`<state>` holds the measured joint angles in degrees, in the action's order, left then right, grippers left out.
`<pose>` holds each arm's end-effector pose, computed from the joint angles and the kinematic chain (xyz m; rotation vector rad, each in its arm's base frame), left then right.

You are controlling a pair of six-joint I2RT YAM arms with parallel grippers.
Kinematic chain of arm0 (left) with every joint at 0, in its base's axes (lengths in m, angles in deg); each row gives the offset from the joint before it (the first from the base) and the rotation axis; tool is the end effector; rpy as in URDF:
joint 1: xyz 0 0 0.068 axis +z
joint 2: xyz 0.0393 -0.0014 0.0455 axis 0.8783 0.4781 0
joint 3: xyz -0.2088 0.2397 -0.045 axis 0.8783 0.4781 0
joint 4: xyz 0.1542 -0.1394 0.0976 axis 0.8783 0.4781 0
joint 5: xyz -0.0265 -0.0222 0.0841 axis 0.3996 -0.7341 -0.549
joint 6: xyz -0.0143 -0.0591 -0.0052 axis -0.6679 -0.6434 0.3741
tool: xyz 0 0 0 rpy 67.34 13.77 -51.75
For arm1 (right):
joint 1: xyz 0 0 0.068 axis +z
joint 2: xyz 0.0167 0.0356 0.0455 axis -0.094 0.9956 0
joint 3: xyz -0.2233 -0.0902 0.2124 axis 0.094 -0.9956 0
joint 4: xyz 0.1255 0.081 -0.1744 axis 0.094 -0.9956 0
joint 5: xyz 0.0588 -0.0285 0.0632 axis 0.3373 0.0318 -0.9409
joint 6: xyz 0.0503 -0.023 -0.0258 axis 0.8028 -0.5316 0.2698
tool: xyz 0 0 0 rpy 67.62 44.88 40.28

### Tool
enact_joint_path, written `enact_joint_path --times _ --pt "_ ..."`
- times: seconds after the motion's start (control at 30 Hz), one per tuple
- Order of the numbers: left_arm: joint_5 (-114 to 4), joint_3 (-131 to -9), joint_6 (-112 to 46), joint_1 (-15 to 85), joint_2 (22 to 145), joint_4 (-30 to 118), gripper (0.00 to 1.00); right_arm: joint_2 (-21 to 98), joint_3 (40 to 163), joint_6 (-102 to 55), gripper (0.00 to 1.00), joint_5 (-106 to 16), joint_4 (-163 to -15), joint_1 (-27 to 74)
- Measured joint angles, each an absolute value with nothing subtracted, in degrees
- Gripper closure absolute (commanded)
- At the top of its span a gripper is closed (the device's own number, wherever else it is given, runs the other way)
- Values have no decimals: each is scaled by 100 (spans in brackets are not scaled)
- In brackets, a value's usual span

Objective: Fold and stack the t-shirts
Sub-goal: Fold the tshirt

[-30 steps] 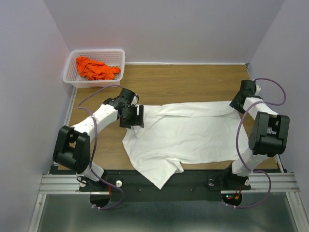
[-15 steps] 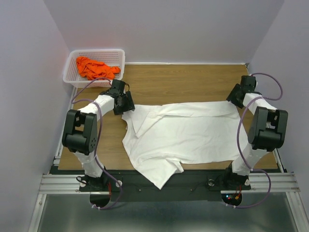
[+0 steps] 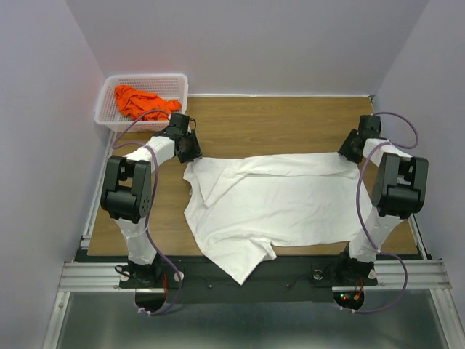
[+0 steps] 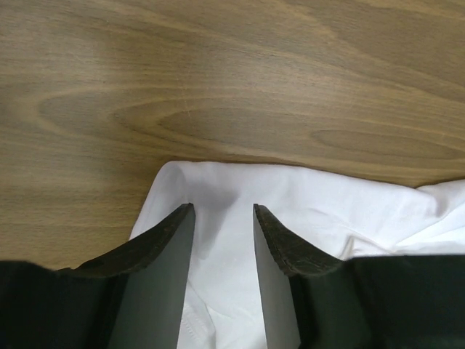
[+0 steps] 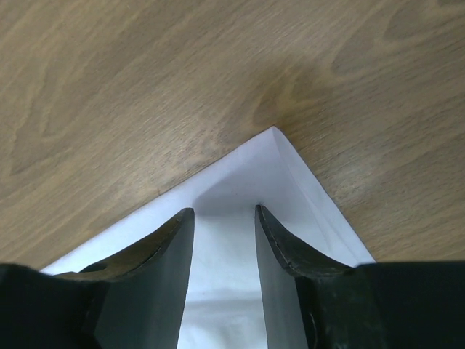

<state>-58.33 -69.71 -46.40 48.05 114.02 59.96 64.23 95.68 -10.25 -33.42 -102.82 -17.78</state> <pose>0.3827 -0.0953 0.2599 -0.2044 2.4301 -0.4130 0.3796 -0.0865 0.2405 0.7227 2.3600 -0.0219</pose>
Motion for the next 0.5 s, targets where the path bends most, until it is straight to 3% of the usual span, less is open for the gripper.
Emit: enact_joint_path --times 0.23,0.5 --pt "-5743 -6965 -4681 4805 11601 5917 65 6661 9664 -1030 55 -3342 -10282 -1813" --pt "-6069 -6840 -4775 4814 11610 5878 65 6841 9872 -1049 55 -3344 -10221 -1858"
